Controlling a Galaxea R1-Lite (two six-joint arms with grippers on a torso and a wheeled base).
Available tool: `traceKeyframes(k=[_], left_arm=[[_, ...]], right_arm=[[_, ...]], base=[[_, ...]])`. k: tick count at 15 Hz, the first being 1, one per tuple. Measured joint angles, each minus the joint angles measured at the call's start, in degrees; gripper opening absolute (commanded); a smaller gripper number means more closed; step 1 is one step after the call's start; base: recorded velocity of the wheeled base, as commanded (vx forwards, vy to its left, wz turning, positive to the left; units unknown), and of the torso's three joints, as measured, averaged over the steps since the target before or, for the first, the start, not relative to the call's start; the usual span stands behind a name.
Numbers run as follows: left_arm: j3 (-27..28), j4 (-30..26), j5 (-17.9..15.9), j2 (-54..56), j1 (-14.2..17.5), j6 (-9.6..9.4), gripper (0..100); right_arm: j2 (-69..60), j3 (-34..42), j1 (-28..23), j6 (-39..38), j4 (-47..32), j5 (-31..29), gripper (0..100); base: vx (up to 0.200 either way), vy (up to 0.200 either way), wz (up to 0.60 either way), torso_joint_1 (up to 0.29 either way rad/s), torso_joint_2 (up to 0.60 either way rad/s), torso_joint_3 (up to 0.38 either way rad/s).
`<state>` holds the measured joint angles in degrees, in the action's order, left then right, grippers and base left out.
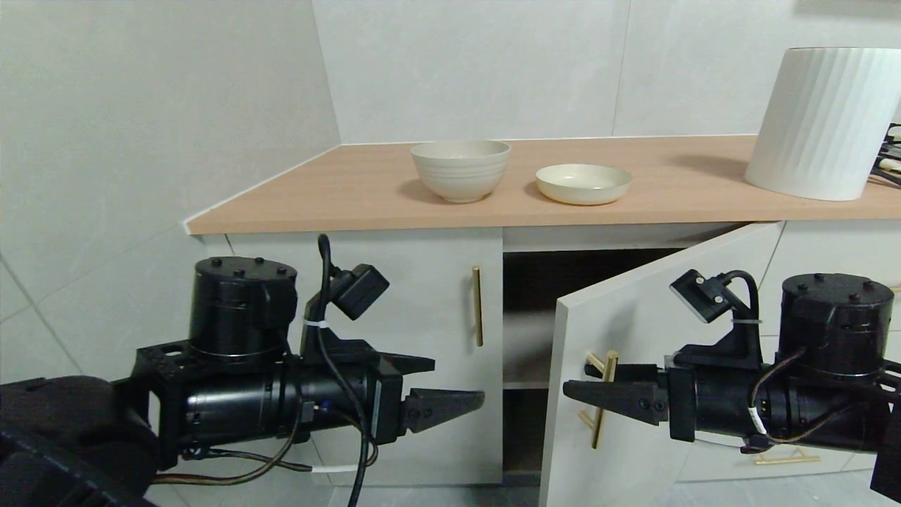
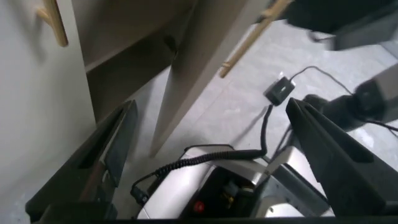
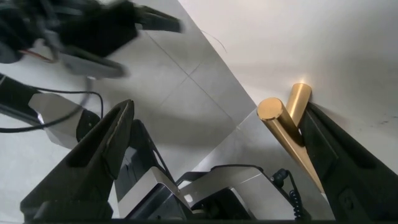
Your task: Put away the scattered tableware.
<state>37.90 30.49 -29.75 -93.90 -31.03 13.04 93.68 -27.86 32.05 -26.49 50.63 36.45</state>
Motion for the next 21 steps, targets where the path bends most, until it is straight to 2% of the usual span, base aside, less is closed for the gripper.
traceKeyframes(k=[5, 6, 9, 10, 11, 14, 16, 18, 20, 21], left_arm=[[1.7, 1.9, 0.0, -4.8, -0.7, 0.44, 0], [2.8, 3.7, 0.0, -5.9, -1.1, 2.33, 0], [6.0, 10.8, 0.1, -10.1, -3.6, 10.11, 0], [7.4, 12.8, 0.2, -12.3, -4.2, 11.64, 0], [8.6, 14.6, 0.6, -14.8, -4.5, 12.28, 0], [10.7, 24.1, 3.3, -22.4, -5.8, 12.98, 0], [11.1, 29.1, 5.3, -26.6, -6.4, 13.03, 0], [12.5, 31.3, 6.6, -29.6, -7.1, 13.18, 0], [14.2, 32.8, 10.0, -31.8, -8.1, 13.23, 0], [14.5, 33.3, 10.4, -32.4, -8.5, 13.20, 0]], right_arm=[[-0.1, 0.3, 0.3, 0.0, -0.1, -0.1, 100], [-0.2, 0.4, 0.3, 0.0, -0.1, -0.1, 100], [-0.5, 0.7, 0.3, 0.0, -0.1, 0.0, 100], [-0.5, 0.7, 0.3, 0.0, -0.1, 0.0, 100], [-0.6, 1.0, 0.3, 0.4, -0.1, 0.0, 100], [-1.0, 2.3, 0.3, 5.5, -0.1, 0.0, 100], [-1.1, 2.9, 0.2, 6.0, -0.1, 0.0, 100], [-1.2, 3.1, 0.1, 6.1, -0.2, -0.1, 100], [-1.2, 3.2, -0.6, 6.1, -0.4, -0.4, 100], [-1.2, 3.3, -1.1, 6.1, -0.6, -1.0, 100]], base=[[0.000, 0.000, 0.00, 0.000, 0.00, 0.000], [0.000, 0.000, 0.00, 0.000, 0.00, 0.000], [0.000, 0.000, 0.00, 0.000, 0.00, 0.000], [0.000, 0.000, 0.00, 0.000, 0.00, 0.000], [0.000, 0.000, 0.00, 0.000, 0.00, 0.000], [0.000, 0.000, 0.00, 0.000, 0.00, 0.000], [0.000, 0.000, 0.00, 0.000, 0.00, 0.000], [0.000, 0.000, 0.00, 0.000, 0.00, 0.000], [0.000, 0.000, 0.00, 0.000, 0.00, 0.000], [0.000, 0.000, 0.00, 0.000, 0.00, 0.000]])
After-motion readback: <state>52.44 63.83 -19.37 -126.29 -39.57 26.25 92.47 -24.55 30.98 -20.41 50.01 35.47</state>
